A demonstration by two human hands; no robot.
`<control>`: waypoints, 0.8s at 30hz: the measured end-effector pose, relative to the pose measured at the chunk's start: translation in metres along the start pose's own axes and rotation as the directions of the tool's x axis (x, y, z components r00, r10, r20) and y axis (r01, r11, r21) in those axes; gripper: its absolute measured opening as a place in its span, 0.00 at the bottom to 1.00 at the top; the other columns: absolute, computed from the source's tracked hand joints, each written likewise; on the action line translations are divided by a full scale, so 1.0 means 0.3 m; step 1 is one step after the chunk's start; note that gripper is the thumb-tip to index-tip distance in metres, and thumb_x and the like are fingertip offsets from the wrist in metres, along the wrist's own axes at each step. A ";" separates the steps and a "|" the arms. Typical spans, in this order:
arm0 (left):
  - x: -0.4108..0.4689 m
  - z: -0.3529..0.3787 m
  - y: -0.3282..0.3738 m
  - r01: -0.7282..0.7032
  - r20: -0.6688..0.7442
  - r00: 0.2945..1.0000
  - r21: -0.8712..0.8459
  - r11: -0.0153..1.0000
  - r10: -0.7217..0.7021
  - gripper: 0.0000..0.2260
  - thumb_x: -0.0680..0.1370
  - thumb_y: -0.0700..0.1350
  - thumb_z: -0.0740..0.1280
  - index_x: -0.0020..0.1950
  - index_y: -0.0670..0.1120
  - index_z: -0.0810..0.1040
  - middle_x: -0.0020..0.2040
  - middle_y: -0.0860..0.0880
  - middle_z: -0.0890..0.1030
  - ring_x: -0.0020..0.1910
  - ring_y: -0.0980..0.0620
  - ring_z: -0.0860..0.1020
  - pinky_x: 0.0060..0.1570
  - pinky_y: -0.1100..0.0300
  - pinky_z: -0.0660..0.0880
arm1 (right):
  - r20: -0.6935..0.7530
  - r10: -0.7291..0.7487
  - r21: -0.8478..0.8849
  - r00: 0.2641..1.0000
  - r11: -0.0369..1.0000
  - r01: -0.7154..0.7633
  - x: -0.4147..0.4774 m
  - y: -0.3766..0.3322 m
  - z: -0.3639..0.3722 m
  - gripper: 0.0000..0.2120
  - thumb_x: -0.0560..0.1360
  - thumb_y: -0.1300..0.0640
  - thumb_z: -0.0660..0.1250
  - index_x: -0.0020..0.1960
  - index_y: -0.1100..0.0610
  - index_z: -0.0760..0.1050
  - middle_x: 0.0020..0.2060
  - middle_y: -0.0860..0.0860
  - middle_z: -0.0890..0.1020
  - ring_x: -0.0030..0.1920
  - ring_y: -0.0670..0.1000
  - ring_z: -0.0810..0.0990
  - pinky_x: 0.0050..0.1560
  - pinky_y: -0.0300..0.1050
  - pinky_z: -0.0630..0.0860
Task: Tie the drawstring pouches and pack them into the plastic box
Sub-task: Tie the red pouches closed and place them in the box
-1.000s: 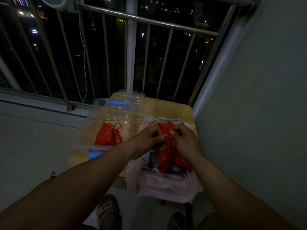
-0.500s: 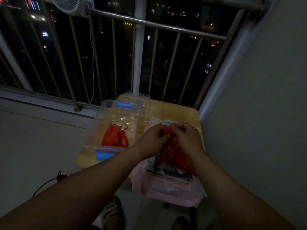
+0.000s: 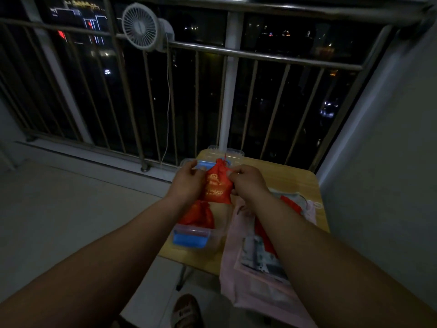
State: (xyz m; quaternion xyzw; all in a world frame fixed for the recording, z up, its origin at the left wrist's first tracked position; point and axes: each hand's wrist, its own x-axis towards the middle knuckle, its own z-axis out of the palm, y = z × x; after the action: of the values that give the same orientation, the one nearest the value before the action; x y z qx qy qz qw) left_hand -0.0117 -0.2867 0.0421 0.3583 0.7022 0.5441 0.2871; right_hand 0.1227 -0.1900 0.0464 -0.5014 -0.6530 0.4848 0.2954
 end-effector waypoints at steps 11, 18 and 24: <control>0.010 0.115 -0.015 -0.153 0.143 0.984 0.340 0.928 0.110 0.22 0.85 0.48 0.62 0.79 0.48 0.66 0.74 0.44 0.72 0.63 0.49 0.77 0.61 0.56 0.72 | -0.228 0.011 -0.197 0.974 0.979 -0.058 0.003 0.240 -0.182 0.12 0.82 0.56 0.65 0.63 0.59 0.78 0.56 0.54 0.82 0.55 0.55 0.80 0.50 0.43 0.70; -0.059 0.388 0.015 -0.343 0.387 0.901 0.356 0.869 0.197 0.09 0.84 0.44 0.63 0.60 0.44 0.80 0.56 0.45 0.81 0.51 0.49 0.79 0.48 0.58 0.74 | -0.368 0.202 -0.280 0.908 0.907 -0.315 -0.073 0.428 -0.443 0.13 0.82 0.60 0.60 0.53 0.64 0.82 0.45 0.59 0.82 0.44 0.58 0.80 0.45 0.46 0.73; -0.098 0.568 -0.101 -0.216 0.569 0.812 0.498 0.840 -0.129 0.14 0.84 0.48 0.61 0.64 0.42 0.78 0.61 0.44 0.81 0.59 0.44 0.79 0.55 0.57 0.75 | -0.154 0.341 -0.268 0.927 0.889 -0.372 -0.056 0.531 -0.451 0.06 0.79 0.59 0.65 0.45 0.56 0.80 0.45 0.56 0.82 0.42 0.55 0.79 0.49 0.52 0.79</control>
State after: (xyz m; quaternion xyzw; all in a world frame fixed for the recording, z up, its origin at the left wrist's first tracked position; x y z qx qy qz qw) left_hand 0.1347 -0.2200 -0.0283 0.5900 0.6955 0.1938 0.3615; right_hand 0.3048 -0.1559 -0.0518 -0.6751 -0.5982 0.4023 0.1568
